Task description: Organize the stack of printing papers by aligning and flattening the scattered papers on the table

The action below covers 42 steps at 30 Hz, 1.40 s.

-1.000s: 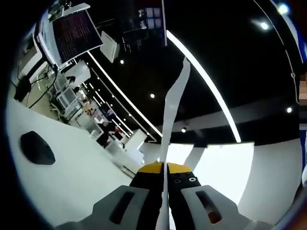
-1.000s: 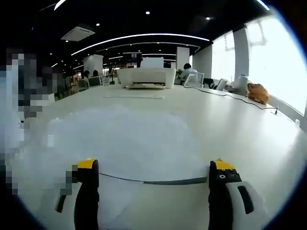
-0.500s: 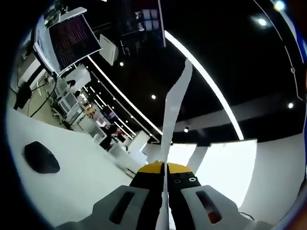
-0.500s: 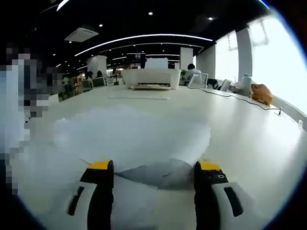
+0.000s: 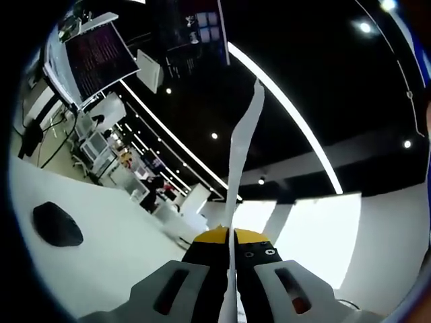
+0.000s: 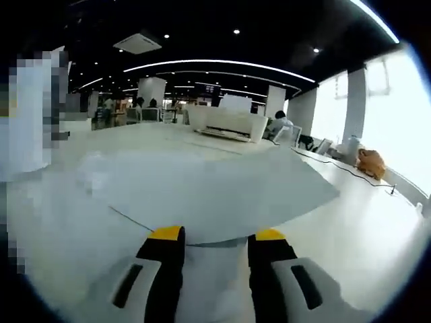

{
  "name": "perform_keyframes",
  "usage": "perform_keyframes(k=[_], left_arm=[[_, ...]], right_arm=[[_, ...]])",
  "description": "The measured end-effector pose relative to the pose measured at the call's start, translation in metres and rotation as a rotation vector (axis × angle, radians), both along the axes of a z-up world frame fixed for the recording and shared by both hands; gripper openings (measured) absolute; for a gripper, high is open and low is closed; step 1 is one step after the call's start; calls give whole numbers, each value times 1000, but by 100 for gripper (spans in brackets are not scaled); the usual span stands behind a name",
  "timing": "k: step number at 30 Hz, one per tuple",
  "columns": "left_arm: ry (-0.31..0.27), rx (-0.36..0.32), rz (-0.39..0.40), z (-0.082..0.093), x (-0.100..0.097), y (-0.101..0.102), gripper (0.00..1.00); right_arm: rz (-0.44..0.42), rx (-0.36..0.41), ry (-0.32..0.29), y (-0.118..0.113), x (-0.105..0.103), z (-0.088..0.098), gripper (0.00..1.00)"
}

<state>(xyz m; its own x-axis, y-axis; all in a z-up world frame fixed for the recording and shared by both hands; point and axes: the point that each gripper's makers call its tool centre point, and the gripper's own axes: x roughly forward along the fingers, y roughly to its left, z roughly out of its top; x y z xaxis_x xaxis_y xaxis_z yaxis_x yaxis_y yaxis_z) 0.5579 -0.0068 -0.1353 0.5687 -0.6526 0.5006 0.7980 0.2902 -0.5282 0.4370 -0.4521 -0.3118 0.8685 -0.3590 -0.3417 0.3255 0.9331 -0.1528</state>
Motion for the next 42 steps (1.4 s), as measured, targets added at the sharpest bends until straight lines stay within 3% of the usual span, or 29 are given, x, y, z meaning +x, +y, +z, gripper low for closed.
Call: perform_keyframes(k=[5, 11, 14, 17, 21, 30, 33, 38, 40, 42], left_arm=[[3, 6, -6, -3, -2, -4, 6], [2, 13, -12, -4, -3, -7, 6], [3, 14, -19, -6, -4, -8, 6], [2, 17, -17, -8, -3, -8, 6], [11, 9, -13, -9, -1, -6, 6], [13, 6, -5, -9, 2, -2, 6], [9, 6, -2, -9, 2, 0, 6], [20, 13, -4, -12, 2, -2, 6], [17, 25, 6, -12, 2, -1, 6], [18, 24, 8, -12, 1, -1, 6]], right_arm=[[2, -67, 5, -6, 0, 4, 40], [-22, -95, 2, -13, -2, 8, 49], [-17, -87, -3, -13, -3, 10, 44], [-27, -21, -39, -13, -3, 11, 35], [-52, 58, -80, -17, -5, 14, 30], [-62, 239, -157, -18, -6, 20, 1], [-40, 307, -208, -14, -6, 26, 0], [31, 451, -343, -4, -11, 47, 0], [39, 553, -395, -4, -13, 56, 0], [61, 608, -418, -3, -12, 62, 0]])
